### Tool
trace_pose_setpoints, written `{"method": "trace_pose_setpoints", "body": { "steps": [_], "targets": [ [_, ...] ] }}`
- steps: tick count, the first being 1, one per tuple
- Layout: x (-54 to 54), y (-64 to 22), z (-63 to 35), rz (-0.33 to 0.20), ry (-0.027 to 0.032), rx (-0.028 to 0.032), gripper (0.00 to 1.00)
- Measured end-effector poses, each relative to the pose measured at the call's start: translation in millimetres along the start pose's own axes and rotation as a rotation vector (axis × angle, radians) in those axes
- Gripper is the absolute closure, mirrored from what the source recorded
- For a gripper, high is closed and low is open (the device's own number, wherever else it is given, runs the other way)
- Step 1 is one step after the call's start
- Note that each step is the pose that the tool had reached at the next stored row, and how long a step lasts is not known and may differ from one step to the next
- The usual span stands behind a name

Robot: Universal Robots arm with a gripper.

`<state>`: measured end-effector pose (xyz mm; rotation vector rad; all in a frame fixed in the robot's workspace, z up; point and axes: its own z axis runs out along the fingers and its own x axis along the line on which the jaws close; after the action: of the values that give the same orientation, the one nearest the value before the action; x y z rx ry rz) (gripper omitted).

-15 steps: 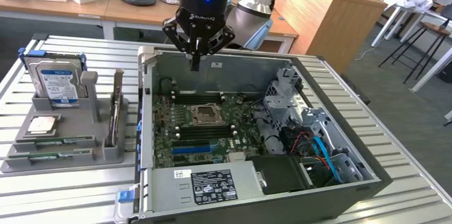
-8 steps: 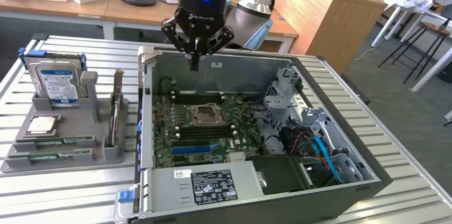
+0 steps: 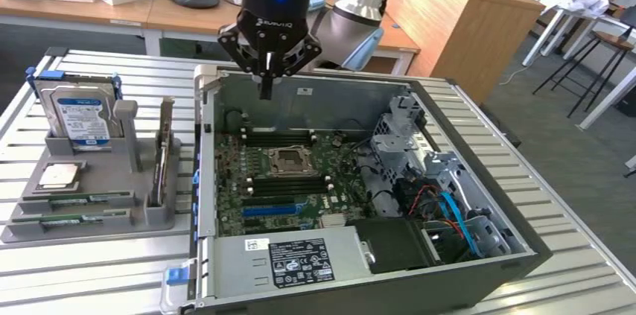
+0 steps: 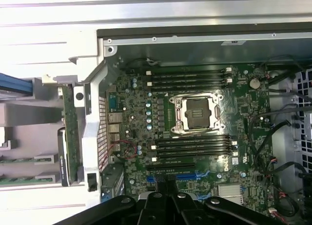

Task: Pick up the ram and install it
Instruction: 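Reach for the ram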

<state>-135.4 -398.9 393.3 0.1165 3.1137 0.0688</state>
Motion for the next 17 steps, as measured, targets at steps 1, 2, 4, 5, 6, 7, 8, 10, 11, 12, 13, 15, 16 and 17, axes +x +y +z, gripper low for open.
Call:
{"method": "trace_pose_setpoints", "body": {
  "steps": [1, 2, 4, 5, 6, 7, 8, 10, 11, 12, 13, 15, 16, 17],
  "targets": [
    [1.5, -0.1, 0.0, 0.0, 0.0, 0.0, 0.9],
    [3.1, -0.2, -0.1, 0.0, 0.0, 0.0, 0.9],
    [6.1, -0.5, -0.1, 0.0, 0.0, 0.0, 0.9],
    [7.7, -0.6, -0.1, 0.0, 0.0, -0.0001, 0.9],
    [9.3, -0.7, -0.2, 0.0, 0.0, -0.0001, 0.9],
    [11.1, -0.8, -0.2, 0.0, 0.0, 0.0, 0.9],
    [13.0, -1.0, -0.3, 0.0, 0.0, -0.0001, 0.9],
    [18.1, -1.3, -0.4, 0.0, 0.0, 0.0, 0.9],
    [19.8, -1.5, -0.4, 0.0, 0.0, 0.0, 0.9],
    [21.7, -1.6, -0.5, 0.0, 0.0, 0.0, 0.9],
    [25.7, -1.9, -0.6, 0.0, 0.0, 0.0, 0.9],
    [29.7, -2.2, -0.6, 0.0, 0.0, 0.0, 0.9],
    [31.6, -2.4, -0.7, 0.0, 0.0, 0.0, 0.9],
    [33.5, -2.5, -0.8, 0.0, 0.0, 0.0, 0.9]
  ]
}}
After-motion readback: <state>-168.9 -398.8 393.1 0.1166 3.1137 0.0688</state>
